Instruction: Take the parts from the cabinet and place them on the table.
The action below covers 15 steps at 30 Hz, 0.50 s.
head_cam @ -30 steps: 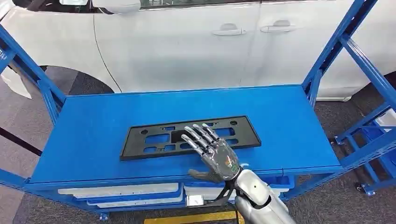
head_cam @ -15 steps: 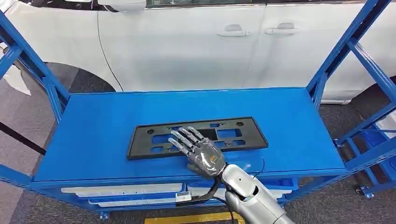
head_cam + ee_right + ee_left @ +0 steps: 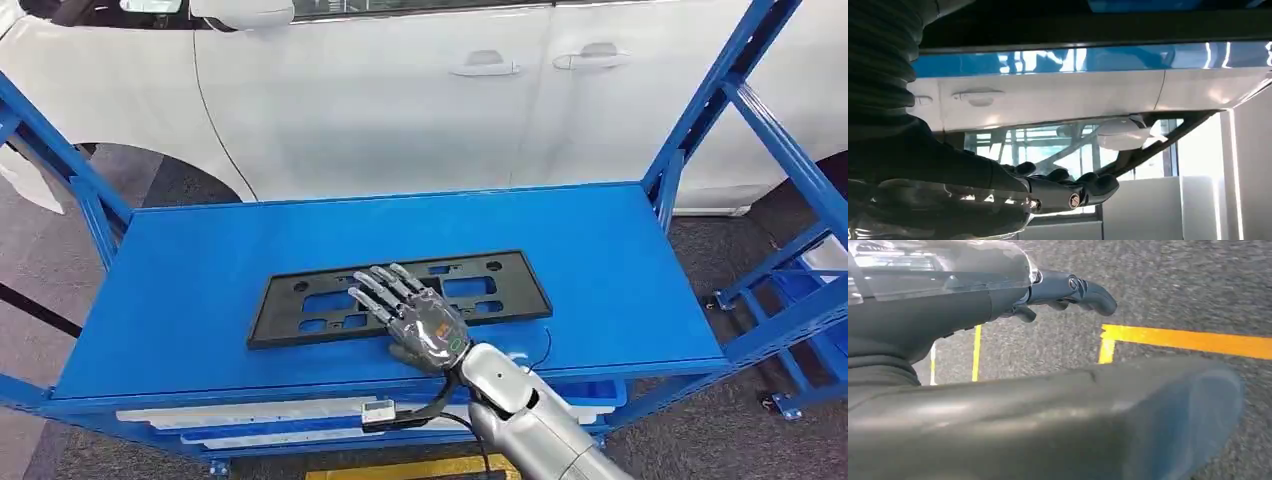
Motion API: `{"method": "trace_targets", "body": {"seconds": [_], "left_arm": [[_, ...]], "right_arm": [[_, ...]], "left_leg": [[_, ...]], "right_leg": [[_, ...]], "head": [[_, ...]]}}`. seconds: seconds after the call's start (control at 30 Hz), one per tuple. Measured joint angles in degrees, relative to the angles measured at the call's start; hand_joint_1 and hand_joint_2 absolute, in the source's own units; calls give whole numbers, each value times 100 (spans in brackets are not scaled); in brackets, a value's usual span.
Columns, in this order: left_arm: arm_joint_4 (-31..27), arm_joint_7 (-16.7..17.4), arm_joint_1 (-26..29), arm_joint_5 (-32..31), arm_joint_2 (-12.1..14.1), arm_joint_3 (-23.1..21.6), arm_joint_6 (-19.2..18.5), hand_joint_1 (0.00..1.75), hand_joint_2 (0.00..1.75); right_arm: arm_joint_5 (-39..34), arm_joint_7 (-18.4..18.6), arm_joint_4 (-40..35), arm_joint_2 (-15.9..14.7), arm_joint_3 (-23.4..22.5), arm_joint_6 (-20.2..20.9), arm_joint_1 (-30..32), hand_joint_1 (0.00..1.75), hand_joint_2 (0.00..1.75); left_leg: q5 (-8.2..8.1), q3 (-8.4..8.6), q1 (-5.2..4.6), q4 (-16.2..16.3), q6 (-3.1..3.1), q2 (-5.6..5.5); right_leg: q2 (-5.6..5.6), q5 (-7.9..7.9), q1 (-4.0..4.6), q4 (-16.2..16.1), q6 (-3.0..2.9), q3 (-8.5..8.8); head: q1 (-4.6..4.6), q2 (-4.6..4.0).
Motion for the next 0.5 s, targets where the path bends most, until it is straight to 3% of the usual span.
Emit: {"method": "trace_targets", "body": {"seconds": [0.03,0.13,0.2,0.27,0.33,0.37,0.4,0.43,0.5], "left_arm": [[0,-4,-7,-27,0,-2,-13,0,0],[0,-29,-26,-83,2,-42,-53,0,0],[0,-42,-27,-90,4,-50,-72,0,0],[0,-63,-34,-99,17,-52,-81,0,0],[0,-81,-35,-101,17,-52,-103,0,0],[0,-85,-31,-105,20,-52,-103,0,0],[0,-85,-23,-105,20,-52,-103,0,0],[0,-85,-24,-107,20,-52,-103,0,0],[0,-85,-36,-107,20,-55,-107,0,0]], "right_arm": [[31,60,77,31,24,7,-77,0,175],[306,351,399,110,112,7,-285,0,175],[543,569,729,182,191,29,-451,0,175],[710,669,1125,234,267,65,-663,0,175],[807,693,1508,280,354,149,-817,0,175],[815,693,1635,295,376,147,-861,0,175],[815,693,1734,328,400,144,-931,0,175],[815,696,1843,365,422,147,-1007,0,175],[815,696,1983,405,448,144,-1107,0,175]], "left_leg": [[-98,80,-24,-165,28,-1],[-58,47,-53,-168,102,-21],[-4,84,11,-242,188,-2],[7,75,8,-256,236,4],[5,64,4,-254,243,1],[5,69,4,-253,243,0],[2,82,4,-252,241,-1],[-7,102,4,-252,230,-2],[-28,146,4,-252,200,-14]], "right_leg": [[1,-10,36,12,26,-10],[-1,15,24,-2,100,-29],[6,-42,19,48,162,-41],[-6,-419,5,639,210,-314],[-7,-834,-10,1657,247,-798],[-7,-870,-12,1919,255,-937],[-7,-756,-17,1868,255,-937],[-8,-499,-18,1505,241,-766],[-10,37,-14,391,189,-222]], "head": [[0,0],[0,0],[0,0],[2,0],[2,0],[2,0],[2,0],[0,0],[2,0]]}}
